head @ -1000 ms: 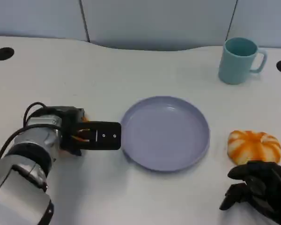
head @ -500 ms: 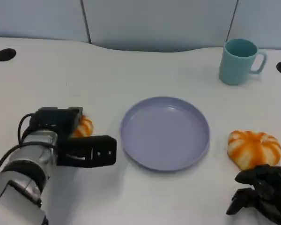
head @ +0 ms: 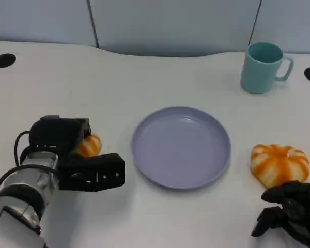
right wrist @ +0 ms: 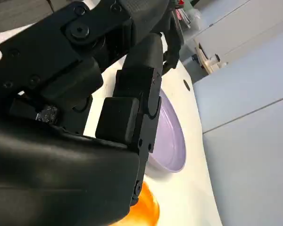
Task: Grasp the bread from the table and place it into the plate.
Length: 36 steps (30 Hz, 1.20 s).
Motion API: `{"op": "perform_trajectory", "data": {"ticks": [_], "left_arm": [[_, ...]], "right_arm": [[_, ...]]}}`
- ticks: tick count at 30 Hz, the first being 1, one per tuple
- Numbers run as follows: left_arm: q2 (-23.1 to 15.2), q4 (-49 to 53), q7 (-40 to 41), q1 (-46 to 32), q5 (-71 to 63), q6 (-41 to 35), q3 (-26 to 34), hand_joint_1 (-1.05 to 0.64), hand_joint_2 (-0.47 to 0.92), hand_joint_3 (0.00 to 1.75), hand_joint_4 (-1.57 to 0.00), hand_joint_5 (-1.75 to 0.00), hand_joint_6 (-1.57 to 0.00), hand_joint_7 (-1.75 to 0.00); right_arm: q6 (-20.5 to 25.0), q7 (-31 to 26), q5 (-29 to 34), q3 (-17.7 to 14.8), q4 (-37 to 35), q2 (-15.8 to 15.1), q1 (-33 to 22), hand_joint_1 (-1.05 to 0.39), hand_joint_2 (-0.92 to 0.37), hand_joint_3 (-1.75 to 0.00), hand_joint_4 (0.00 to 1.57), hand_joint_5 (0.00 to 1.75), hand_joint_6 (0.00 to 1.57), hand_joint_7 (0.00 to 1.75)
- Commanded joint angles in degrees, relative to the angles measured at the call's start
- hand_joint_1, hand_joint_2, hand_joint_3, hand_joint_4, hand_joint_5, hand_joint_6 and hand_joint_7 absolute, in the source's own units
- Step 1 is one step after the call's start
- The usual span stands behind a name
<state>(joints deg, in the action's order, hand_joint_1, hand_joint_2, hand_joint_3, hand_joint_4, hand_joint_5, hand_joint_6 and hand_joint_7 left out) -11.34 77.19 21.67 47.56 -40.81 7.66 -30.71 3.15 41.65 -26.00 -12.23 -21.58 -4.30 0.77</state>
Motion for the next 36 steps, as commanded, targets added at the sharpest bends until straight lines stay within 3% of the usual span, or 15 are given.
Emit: {"op": "perform_trajectory", "data": {"ticks": [1,6,10,13,17,28,32,36], "left_arm": [[0.8,0.4,0.4,-2.6,3.9,2.1,3.7,-0.23,0.92,0.36,-0.64,-1.75,-0.49,-1.65],[0.9,-0.3,5.4,-2.7,7.2,6.8,7.7,-0.17,0.89,0.39,-0.72,-1.75,-0.53,-1.74],[0.4,-0.8,7.1,-2.0,9.2,9.5,10.2,-0.16,0.82,0.62,-0.77,-1.75,-0.57,-1.75],[-0.5,-1.3,8.0,-1.4,10.2,12.0,11.7,-0.14,0.67,0.87,-0.77,-1.75,-0.56,-1.75],[-1.2,-1.9,8.6,-0.4,10.5,14.8,13.0,-0.11,0.62,0.98,-0.77,-1.75,-0.59,-1.75],[-1.8,-3.7,5.8,5.4,5.3,23.4,7.4,-0.03,0.5,1.04,-0.84,-1.75,-0.67,-1.75],[-0.4,-3.6,6.1,7.5,3.7,26.1,5.4,-0.07,0.4,1.27,-0.89,-1.75,-0.72,-1.75],[1.8,-3.3,5.4,9.4,2.5,26.3,3.5,-0.13,0.4,1.31,-0.9,-1.75,-0.73,-1.75]], "right_arm": [[0.3,-0.9,-0.4,-0.1,1.1,-0.4,-0.5,-0.93,-0.7,0.0,1.49,0.48,1.54,0.01],[-0.5,-1.0,-0.4,0.0,0.4,0.0,0.0,-0.94,-0.7,0.0,1.49,0.49,1.54,0.01],[-0.6,-1.8,0.1,0.2,0.7,0.3,0.0,-0.96,-0.69,0.0,1.49,0.49,1.55,0.01],[-0.9,-1.8,0.2,0.4,0.3,0.4,0.3,-0.97,-0.7,0.0,1.5,0.49,1.55,0.01],[-0.9,-2.1,0.3,0.5,0.0,0.7,0.6,-0.95,-0.7,0.0,1.5,0.49,1.55,0.01],[-1.4,-2.8,0.9,1.1,-1.5,1.1,1.7,-0.97,-0.69,0.0,1.5,0.49,1.56,0.01],[-2.0,-2.2,0.7,1.3,-2.2,1.0,2.0,-0.96,-0.69,0.0,1.49,0.49,1.55,0.01],[-1.9,-2.6,0.8,1.4,-2.4,1.0,2.1,-0.95,-0.69,0.0,1.5,0.5,1.56,0.01]]}}
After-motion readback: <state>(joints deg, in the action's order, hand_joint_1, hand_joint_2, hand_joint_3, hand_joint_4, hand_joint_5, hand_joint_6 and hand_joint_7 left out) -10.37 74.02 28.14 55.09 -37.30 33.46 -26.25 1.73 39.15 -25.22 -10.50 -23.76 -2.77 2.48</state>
